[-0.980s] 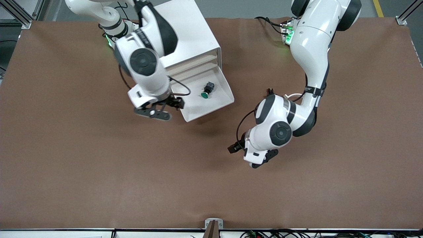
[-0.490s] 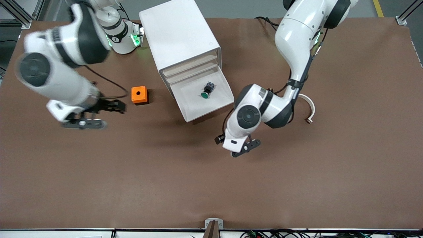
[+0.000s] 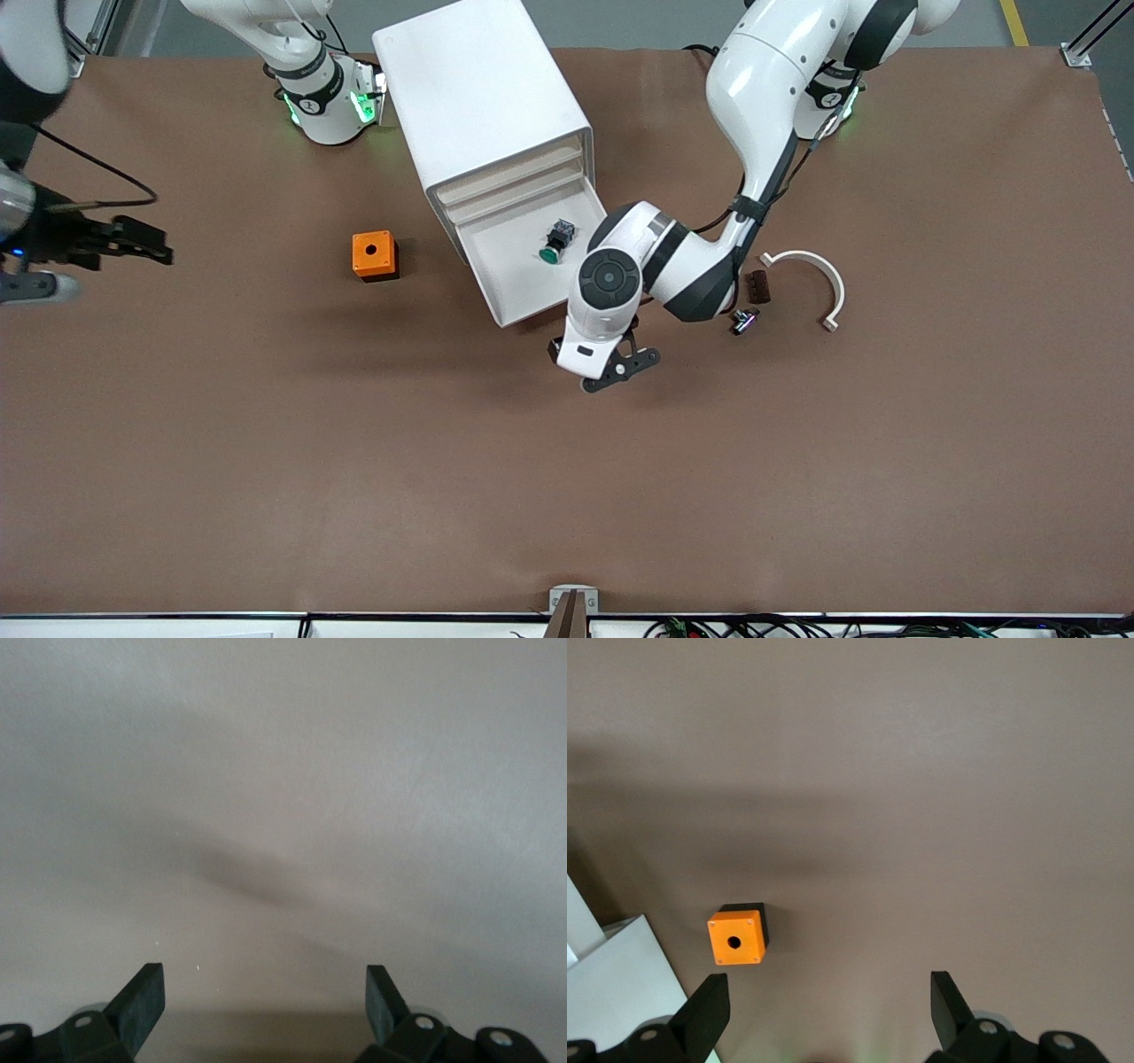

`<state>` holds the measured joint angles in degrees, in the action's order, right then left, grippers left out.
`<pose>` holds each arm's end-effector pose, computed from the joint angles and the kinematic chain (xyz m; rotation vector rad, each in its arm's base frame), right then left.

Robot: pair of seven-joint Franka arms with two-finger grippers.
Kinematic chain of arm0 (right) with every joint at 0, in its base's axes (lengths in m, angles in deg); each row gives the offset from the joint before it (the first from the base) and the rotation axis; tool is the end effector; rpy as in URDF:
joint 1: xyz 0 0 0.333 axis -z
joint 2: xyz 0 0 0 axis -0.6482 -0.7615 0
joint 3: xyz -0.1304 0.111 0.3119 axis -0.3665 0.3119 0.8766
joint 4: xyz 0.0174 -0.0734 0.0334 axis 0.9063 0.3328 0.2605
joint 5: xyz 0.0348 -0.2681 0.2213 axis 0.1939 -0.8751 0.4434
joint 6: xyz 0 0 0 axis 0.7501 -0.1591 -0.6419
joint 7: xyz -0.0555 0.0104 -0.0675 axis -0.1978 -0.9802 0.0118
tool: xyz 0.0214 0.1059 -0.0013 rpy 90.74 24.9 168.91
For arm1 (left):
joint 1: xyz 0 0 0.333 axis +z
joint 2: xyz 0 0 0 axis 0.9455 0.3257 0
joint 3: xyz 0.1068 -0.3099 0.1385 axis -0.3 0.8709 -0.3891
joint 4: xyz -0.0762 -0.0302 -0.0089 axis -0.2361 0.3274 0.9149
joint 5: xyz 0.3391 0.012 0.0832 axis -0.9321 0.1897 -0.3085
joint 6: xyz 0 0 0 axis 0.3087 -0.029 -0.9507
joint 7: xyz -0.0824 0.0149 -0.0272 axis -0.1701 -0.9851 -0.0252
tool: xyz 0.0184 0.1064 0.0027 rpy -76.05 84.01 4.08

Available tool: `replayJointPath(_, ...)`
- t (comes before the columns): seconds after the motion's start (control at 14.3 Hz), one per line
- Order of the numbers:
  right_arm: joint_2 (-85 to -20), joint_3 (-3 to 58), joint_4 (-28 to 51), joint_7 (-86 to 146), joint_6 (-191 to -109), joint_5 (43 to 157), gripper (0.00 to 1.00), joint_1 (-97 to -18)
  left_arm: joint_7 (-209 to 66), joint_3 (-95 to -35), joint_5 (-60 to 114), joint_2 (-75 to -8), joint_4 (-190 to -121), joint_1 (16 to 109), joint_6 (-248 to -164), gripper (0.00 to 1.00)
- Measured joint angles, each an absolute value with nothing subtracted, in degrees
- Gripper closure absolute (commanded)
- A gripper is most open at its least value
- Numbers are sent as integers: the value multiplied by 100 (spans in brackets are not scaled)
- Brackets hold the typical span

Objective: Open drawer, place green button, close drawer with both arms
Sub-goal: 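Push the drawer closed with the left gripper while the right gripper retracts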

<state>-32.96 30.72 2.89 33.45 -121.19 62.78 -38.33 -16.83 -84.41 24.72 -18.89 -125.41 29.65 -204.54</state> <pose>0.5245 -0.0366 0.6184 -3.1179 -0.1132 0.2108 0.5594 -0.4884 0.3110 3.0441 0.6338 -0.1517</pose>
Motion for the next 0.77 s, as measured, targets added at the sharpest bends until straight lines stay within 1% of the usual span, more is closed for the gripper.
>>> replayJointPath(0.42, -3305, 3091, 44, 3345, -12115, 6210, 0, -3777, -1683, -8437, 2466, -1888, -12953, 2596, -20802, 0)
replayJointPath(0.77, -3306, 3090, -408, 3341, -11986, 6202, 0, -3474, -1623, -8306, 2474, -1893, -13000, 2451, -20814, 0)
